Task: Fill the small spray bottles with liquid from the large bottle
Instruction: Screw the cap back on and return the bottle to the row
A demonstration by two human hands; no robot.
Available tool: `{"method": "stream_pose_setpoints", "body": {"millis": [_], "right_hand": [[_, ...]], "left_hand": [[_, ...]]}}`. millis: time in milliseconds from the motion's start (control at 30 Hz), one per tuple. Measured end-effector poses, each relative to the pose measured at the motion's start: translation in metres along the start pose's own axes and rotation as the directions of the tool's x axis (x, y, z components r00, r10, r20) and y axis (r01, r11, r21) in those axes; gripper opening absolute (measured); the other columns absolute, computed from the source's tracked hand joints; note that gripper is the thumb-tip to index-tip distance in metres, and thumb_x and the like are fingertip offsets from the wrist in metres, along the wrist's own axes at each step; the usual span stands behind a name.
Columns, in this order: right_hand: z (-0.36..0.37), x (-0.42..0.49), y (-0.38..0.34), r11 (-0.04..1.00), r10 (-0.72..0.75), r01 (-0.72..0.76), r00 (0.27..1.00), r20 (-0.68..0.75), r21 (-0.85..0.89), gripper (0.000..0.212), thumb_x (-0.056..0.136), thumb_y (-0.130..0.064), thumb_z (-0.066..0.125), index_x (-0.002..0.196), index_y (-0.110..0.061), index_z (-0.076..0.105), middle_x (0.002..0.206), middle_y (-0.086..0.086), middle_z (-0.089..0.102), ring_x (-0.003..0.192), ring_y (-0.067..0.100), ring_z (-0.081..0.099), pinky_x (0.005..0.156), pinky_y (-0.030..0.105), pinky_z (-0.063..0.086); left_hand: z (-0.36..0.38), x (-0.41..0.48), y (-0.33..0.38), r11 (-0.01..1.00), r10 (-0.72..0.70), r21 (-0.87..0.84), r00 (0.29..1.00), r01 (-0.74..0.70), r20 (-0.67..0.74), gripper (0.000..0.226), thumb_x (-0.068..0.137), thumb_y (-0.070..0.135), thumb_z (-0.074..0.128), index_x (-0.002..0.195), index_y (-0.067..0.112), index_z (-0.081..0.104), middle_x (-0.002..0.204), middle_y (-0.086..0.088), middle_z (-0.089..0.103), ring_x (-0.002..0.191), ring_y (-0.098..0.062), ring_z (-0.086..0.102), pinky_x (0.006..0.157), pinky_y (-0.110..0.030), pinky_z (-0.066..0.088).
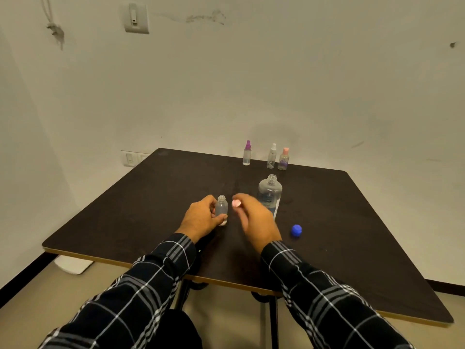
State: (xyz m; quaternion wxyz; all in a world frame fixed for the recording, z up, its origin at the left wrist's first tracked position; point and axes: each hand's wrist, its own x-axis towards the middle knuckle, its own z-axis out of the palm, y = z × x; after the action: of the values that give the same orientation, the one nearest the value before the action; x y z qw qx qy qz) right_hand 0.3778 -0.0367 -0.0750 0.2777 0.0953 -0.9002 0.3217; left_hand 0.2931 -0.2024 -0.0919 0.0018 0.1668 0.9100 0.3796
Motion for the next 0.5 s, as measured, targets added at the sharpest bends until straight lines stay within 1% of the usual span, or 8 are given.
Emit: {"method": "stream_pose_setpoints", "body": {"millis": [33, 67, 100, 167, 267, 367, 500], "right_hand": [[-0.005, 0.004, -0.004, 0.99, 0.075, -0.061, 0.992, -0.103, 0.126, 0.021, 0.101, -0.024, 0.054, 0.121, -0.021, 0.06, 0.112, -0.005, 0.066, 0.104, 0.006, 0.062, 0.092, 0.023, 0.05], [-0.009, 0.009, -0.007, 0.968, 0.136, -0.094, 0.976, -0.172, 0.234, 0.019, 0.1, -0.024, 0.056, 0.118, -0.021, 0.06, 0.108, -0.008, 0.067, 0.101, 0.002, 0.063, 0.09, 0.02, 0.052], [-0.013, 0.014, -0.012, 0.943, 0.177, -0.101, 0.96, -0.218, 0.318, 0.017, 0.099, -0.023, 0.058, 0.116, -0.022, 0.06, 0.105, -0.011, 0.066, 0.099, 0.0, 0.064, 0.087, 0.018, 0.052], [-0.018, 0.023, -0.017, 0.91, 0.207, -0.087, 0.942, -0.263, 0.405, 0.017, 0.098, -0.018, 0.059, 0.114, -0.023, 0.06, 0.102, -0.016, 0.065, 0.096, -0.001, 0.064, 0.082, 0.015, 0.052], [-0.019, 0.03, -0.019, 0.908, 0.211, -0.099, 0.947, -0.241, 0.406, 0.02, 0.098, -0.018, 0.06, 0.117, -0.02, 0.061, 0.102, -0.017, 0.065, 0.097, -0.003, 0.063, 0.08, 0.013, 0.052], [-0.015, 0.033, -0.017, 0.924, 0.21, -0.115, 0.95, -0.233, 0.364, 0.02, 0.097, -0.021, 0.06, 0.117, -0.025, 0.06, 0.102, -0.019, 0.063, 0.099, -0.008, 0.061, 0.082, 0.011, 0.051], [-0.011, 0.036, -0.014, 0.934, 0.216, -0.144, 0.956, -0.198, 0.326, 0.019, 0.097, -0.024, 0.06, 0.116, -0.023, 0.061, 0.102, -0.012, 0.067, 0.097, -0.001, 0.063, 0.083, 0.014, 0.052]], "left_hand": [[0.0, 0.0, 0.0, 1.0, -0.002, 0.005, 1.0, 0.002, 0.002, 0.032, 0.084, 0.034, 0.081, 0.105, 0.024, 0.059, 0.092, 0.007, 0.067, 0.082, -0.006, 0.066, 0.084, -0.032, 0.057], [0.0, 0.0, 0.001, 1.0, -0.003, 0.008, 1.0, 0.003, 0.006, 0.033, 0.085, 0.034, 0.081, 0.106, 0.024, 0.058, 0.092, 0.007, 0.067, 0.083, -0.006, 0.065, 0.084, -0.032, 0.057], [-0.001, 0.0, 0.001, 1.0, -0.001, 0.014, 1.0, 0.001, 0.012, 0.034, 0.085, 0.034, 0.08, 0.108, 0.024, 0.058, 0.093, 0.007, 0.066, 0.084, -0.007, 0.065, 0.085, -0.032, 0.057], [-0.001, -0.001, 0.002, 1.0, -0.002, 0.021, 1.0, 0.001, 0.02, 0.035, 0.086, 0.035, 0.079, 0.111, 0.024, 0.057, 0.094, 0.007, 0.065, 0.085, -0.007, 0.064, 0.085, -0.032, 0.057], [-0.001, -0.001, 0.002, 0.999, -0.008, 0.033, 1.0, 0.008, 0.016, 0.034, 0.086, 0.036, 0.079, 0.11, 0.025, 0.057, 0.093, 0.007, 0.065, 0.085, -0.007, 0.064, 0.085, -0.033, 0.057], [-0.001, -0.001, 0.002, 0.999, -0.008, 0.035, 1.0, 0.008, 0.008, 0.035, 0.085, 0.036, 0.079, 0.109, 0.026, 0.057, 0.093, 0.008, 0.064, 0.084, -0.006, 0.064, 0.085, -0.033, 0.057], [-0.001, 0.0, 0.004, 0.999, -0.019, 0.033, 1.0, 0.019, 0.013, 0.036, 0.086, 0.035, 0.079, 0.112, 0.025, 0.057, 0.095, 0.008, 0.064, 0.085, -0.006, 0.063, 0.086, -0.034, 0.058]]}}
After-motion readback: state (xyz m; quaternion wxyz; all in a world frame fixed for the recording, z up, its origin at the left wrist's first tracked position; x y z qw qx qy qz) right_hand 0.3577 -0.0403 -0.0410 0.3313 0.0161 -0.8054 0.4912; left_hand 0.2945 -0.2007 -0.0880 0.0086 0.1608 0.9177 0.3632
